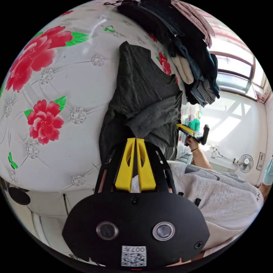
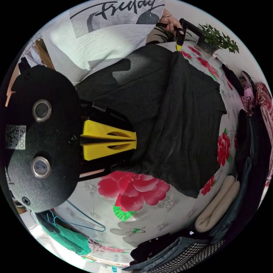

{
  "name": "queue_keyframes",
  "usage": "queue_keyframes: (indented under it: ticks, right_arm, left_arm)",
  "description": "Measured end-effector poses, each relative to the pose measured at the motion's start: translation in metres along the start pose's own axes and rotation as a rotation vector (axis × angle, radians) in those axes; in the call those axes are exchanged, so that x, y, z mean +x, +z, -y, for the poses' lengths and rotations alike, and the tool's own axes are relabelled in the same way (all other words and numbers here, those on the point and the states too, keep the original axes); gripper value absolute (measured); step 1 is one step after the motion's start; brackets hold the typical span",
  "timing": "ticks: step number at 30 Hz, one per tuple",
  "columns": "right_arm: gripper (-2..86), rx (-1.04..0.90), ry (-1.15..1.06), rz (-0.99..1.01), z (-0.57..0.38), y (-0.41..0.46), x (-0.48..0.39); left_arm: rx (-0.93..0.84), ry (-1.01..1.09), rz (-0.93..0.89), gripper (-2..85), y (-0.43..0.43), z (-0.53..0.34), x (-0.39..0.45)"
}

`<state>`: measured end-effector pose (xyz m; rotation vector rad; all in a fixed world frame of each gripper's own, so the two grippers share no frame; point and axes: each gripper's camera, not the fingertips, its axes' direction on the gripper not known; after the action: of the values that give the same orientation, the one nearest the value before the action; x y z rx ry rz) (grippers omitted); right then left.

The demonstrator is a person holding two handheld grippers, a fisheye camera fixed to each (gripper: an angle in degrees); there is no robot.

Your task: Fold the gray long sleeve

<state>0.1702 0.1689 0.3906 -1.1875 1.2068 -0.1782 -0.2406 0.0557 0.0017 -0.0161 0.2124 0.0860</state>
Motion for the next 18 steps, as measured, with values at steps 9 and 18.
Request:
queue_keyframes:
  ticks: [9, 18]
  right_arm:
    - [2.3, 0.215, 0.134, 0.071, -0.011, -0.023, 0.018]
    - [4.3, 0.252, 0.376, 0.227, -0.057, -0.007, 0.037]
  left_arm:
    - [0.016, 0.185, 0.209, 6.4, 0.004, -0.024, 0.032]
    - [0.049, 0.207, 0.180, 6.4, 0.016, -0.041, 0.024]
